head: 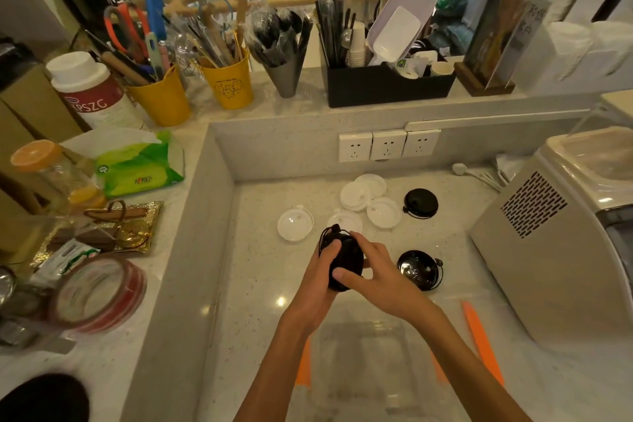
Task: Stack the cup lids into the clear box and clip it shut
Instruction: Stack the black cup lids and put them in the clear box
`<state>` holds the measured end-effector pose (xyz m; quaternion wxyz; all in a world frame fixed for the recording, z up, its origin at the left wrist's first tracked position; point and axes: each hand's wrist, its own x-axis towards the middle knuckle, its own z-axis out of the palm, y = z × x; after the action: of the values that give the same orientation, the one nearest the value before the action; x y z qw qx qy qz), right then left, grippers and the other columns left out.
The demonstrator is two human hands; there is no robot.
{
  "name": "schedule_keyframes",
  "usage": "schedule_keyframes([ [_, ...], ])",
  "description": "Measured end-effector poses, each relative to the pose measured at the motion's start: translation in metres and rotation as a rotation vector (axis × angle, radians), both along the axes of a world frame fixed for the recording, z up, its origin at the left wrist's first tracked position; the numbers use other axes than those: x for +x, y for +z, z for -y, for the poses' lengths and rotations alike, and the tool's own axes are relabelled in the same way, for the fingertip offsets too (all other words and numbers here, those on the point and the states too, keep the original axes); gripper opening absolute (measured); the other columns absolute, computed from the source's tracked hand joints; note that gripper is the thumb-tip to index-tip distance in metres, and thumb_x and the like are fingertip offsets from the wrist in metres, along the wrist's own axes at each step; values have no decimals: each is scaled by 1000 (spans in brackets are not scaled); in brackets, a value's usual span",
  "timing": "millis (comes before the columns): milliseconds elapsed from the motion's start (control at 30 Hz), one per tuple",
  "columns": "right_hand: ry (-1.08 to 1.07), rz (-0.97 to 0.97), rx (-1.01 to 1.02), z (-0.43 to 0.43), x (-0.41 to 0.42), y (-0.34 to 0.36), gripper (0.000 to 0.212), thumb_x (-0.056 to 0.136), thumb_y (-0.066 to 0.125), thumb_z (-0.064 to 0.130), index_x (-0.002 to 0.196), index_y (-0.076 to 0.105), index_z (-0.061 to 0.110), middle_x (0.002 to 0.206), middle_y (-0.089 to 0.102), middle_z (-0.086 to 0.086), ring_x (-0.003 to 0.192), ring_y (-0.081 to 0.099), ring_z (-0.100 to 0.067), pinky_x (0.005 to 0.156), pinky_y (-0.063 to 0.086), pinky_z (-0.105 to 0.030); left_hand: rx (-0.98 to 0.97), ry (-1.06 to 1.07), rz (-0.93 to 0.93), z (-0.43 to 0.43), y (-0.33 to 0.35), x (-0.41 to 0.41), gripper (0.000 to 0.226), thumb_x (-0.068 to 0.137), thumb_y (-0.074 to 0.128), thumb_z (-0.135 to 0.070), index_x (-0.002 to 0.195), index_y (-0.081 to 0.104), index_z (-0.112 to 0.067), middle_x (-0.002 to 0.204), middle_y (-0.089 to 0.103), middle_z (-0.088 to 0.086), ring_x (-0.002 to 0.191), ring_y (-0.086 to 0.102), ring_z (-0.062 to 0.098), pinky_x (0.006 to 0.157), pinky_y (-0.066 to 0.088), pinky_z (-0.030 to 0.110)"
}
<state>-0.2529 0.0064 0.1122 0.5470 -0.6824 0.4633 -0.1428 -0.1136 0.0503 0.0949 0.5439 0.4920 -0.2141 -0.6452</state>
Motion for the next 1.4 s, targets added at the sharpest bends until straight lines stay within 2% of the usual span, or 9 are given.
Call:
schedule_keyframes([
  [167,-22,1,-1,0,0,7,89,82,72,42,154,20,34,137,37,8,125,45,-8,94,43,-17,-8,-33,-44,-5,3,2,51,93,60,-46,139,58,-26,135,68,8,123,66,23,90,59,36],
  [567,263,-64,-240,11,12,25,86,84,70,33,154,20,34,150,36,16,132,39,-4,105,38,-20,-37,-18,-58,-6,10,15,55,89,57,-66,136,62,-38,135,69,-2,126,64,16,101,56,45],
  [667,269,4,-153,19,13,31,80,83,68,51,148,22,52,145,36,30,126,38,10,102,38,-16,-51,55,-143,-4,10,16,30,92,67,-46,120,74,-36,127,73,4,119,69,21,89,60,43],
  [767,-22,75,-85,45,5,20,66,77,58,73,137,42,52,135,58,17,116,56,2,96,48,-27,6,136,-287,-4,6,16,28,92,72,-32,119,75,-23,133,66,14,124,63,33,85,60,53],
  [867,-201,-282,-160,83,-18,-19,58,88,59,54,139,48,28,134,61,-3,116,60,-19,95,48,-36,51,153,-330,-9,5,15,39,90,74,-30,127,68,-17,140,58,18,128,57,37,86,59,56],
  [967,21,-787,-88,95,-44,-65,75,89,59,52,150,32,19,151,42,-12,135,43,-34,110,36,-45,75,152,-354,-14,4,15,44,89,74,-30,130,65,-14,142,57,20,130,56,39,88,58,58],
  [1100,117,-1002,-111,86,-66,-102,81,85,62,50,151,23,26,150,36,-9,133,40,-35,106,39,-48,68,142,-376,-17,2,17,53,92,71,-29,140,57,-10,146,52,25,135,51,44,93,55,61],
  [1267,-193,-653,-117,92,-64,-94,47,95,55,14,140,46,20,135,57,-11,118,56,-31,98,47,-41,76,180,-378,-20,-1,24,51,91,73,-28,137,59,-11,144,55,24,133,52,43,91,56,61],
  [1400,-54,-141,81,83,-46,-34,38,85,74,26,120,60,31,124,61,0,112,60,-24,92,55,-36,79,173,-242,-18,-1,24,47,88,75,-31,131,62,-19,136,60,15,127,56,35,90,59,57],
])
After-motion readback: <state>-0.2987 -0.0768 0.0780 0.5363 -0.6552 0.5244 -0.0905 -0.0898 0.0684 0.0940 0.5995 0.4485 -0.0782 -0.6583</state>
